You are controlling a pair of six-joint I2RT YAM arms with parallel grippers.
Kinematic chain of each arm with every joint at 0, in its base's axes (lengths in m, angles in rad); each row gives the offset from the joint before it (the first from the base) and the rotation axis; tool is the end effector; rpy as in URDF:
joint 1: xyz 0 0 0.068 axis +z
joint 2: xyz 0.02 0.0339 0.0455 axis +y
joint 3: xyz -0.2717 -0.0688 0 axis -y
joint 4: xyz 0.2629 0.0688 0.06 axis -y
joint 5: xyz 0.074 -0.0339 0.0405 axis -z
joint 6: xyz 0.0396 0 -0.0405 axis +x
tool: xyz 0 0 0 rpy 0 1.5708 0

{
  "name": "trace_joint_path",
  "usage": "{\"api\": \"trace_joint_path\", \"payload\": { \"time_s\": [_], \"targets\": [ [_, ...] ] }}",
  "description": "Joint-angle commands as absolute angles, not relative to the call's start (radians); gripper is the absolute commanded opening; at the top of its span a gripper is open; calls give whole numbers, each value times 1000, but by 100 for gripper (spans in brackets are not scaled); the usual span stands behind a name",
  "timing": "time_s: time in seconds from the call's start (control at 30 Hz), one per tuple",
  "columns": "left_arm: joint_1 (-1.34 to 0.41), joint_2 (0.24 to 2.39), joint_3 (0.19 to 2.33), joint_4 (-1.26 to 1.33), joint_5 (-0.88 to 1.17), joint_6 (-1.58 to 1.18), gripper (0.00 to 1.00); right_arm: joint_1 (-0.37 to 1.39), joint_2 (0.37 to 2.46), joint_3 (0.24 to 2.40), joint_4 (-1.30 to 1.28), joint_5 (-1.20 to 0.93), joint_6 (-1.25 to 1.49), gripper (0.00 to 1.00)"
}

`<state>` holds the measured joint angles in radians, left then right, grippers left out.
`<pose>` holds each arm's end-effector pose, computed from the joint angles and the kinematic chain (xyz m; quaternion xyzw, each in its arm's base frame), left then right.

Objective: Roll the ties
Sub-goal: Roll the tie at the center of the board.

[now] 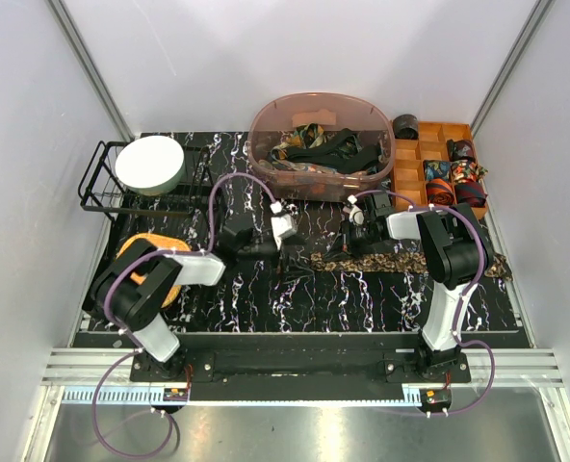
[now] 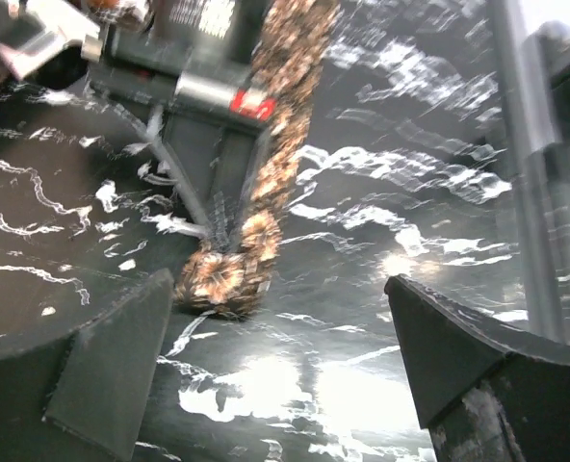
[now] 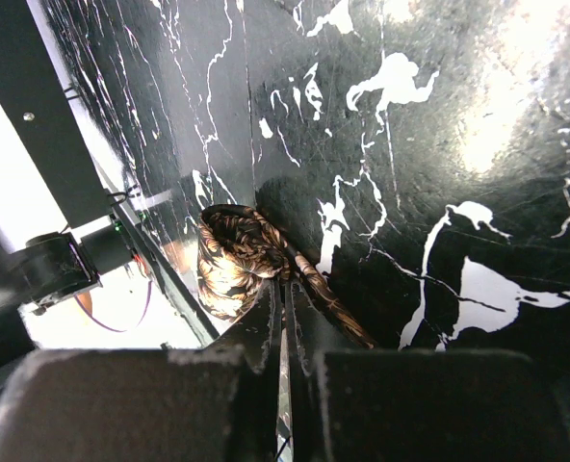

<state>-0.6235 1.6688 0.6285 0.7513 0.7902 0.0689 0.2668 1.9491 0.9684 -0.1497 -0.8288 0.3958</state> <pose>0.2507 -0.2149 0.1585 0.4675 0.6178 -0.4478 0.4463 0.3390 0.1229 0.0898 -0.0302 0.8971 0.4366 0.0613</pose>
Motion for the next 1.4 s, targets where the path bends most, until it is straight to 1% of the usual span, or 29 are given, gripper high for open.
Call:
{"api": "trace_joint_path", "payload": {
  "time_s": [0.0,0.03,0.07,0.1,0.13,0.17,0.2,0.23,0.33,0.37,0.4,0.53,0.57,0.63,0.67,0.77,0.83,0.87,0.9,1.0,1.03,1.17,1.37],
  "targets": [
    [-565,1588,697,701,1003,-167,99,272,1956,940,-178,-653,316,0],
    [-558,1624,807,601,1081,-210,99,272,1953,936,-176,-650,318,0],
    [-557,1640,857,528,1109,-231,99,270,1951,936,-172,-650,316,0],
    [-561,1638,891,400,1079,-229,99,271,1950,934,-169,-652,318,0],
    [-583,1620,963,258,1018,7,99,272,1950,934,-169,-652,318,0],
    [-689,1568,1018,-40,870,182,99,272,1950,934,-169,-653,318,0],
    [-740,1563,1081,-90,569,310,99,270,1950,934,-169,-657,316,0],
    [-759,1568,1116,-142,540,330,99,271,1950,934,-167,-657,319,0],
    [-738,1528,1124,-120,580,252,99,272,1947,934,-164,-655,316,0],
    [-727,1496,1112,-45,584,221,99,272,1945,930,-166,-653,314,0],
    [-720,1482,1079,-3,595,122,99,272,1945,930,-163,-657,314,0],
    [-689,1479,1045,150,649,-107,99,270,1945,930,-158,-653,322,0],
    [-687,1477,1029,219,667,-109,99,271,1945,928,-155,-653,324,0],
    [-686,1460,942,316,696,-110,99,271,1942,927,-155,-653,327,0],
    [-675,1454,878,409,733,-101,99,270,1942,925,-155,-650,327,0],
    [-632,1471,774,550,719,-96,99,272,1948,930,-160,-646,327,0],
    [-614,1497,679,737,733,-140,99,270,1950,933,-166,-644,327,0],
    [-615,1509,602,885,755,-109,99,271,1954,934,-167,-641,327,0],
    [-617,1514,583,893,749,-13,99,272,1956,937,-167,-641,328,0],
    [-621,1594,569,903,747,112,99,272,1959,939,-176,-640,325,0],
    [-623,1655,563,961,756,127,99,272,1959,942,-178,-641,324,0],
    [-637,1765,540,1112,772,130,98,272,1959,945,-189,-649,316,0],
    [-653,1902,549,1319,698,124,94,273,1983,963,-221,-676,299,0]
  ]
}}
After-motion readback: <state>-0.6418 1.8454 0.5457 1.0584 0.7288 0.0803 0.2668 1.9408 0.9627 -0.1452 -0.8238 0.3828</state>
